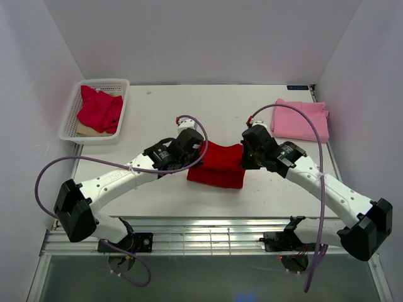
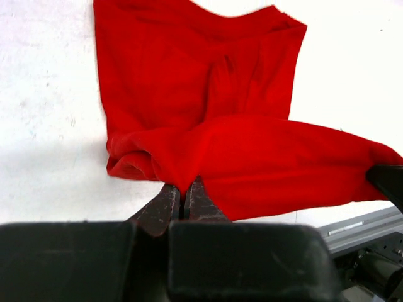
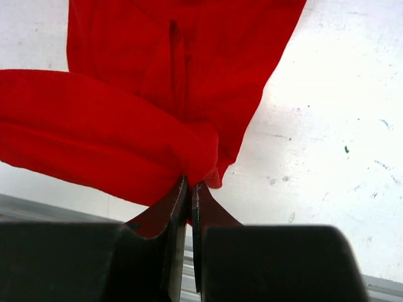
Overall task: Fold and stack the t-shirts
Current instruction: Fold the long partially folded tshirt into a neat square
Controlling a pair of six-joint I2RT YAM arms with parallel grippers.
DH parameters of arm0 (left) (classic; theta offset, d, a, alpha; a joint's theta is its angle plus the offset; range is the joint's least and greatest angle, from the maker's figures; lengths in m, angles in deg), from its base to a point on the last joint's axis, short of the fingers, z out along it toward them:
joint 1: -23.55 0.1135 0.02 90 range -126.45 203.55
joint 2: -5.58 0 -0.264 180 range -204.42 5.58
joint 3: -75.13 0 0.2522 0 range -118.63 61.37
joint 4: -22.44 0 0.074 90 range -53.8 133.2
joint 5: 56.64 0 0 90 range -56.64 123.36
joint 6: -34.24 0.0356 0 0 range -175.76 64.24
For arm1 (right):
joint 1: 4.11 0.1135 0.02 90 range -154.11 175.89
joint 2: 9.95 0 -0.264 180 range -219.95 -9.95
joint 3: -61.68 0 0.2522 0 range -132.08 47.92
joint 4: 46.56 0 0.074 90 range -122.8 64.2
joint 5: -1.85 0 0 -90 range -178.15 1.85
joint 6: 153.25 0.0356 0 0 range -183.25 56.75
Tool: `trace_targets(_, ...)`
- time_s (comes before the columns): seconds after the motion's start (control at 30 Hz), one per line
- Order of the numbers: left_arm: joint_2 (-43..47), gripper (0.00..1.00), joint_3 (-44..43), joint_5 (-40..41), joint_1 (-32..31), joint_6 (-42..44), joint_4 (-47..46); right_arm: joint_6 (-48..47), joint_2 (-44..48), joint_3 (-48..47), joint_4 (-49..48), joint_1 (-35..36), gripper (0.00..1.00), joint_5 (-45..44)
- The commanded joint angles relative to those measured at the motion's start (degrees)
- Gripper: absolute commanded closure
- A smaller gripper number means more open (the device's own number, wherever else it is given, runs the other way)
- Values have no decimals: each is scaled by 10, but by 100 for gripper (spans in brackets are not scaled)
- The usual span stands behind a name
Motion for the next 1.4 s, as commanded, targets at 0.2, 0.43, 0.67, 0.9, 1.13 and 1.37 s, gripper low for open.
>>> trace_targets(0.2, -50, 100, 8, -28, 37, 59, -114, -76, -43, 20, -96, -42, 92, -5)
trace_targets(0.43, -88, 100, 5, -33, 65, 54, -144, -113, -81, 21, -135, -72, 92, -1)
trace_targets(0.67, -163, 100, -15, -38, 80, 68, -162, -144, -149, 22, -190, -105, 92, 26)
trace_targets(0.9, -223, 63, -62, 15, 97, 53, -126, -169, -244, -24, -234, -139, 71, 9)
trace_targets(1.13, -179, 2, -164, 99, 97, 73, -74, -205, -211, -153, -190, -142, 53, -35)
trace_targets(1.37, -141, 12, -157, 25, 82, 31, -74, -182, -118, -87, -186, -141, 74, 70)
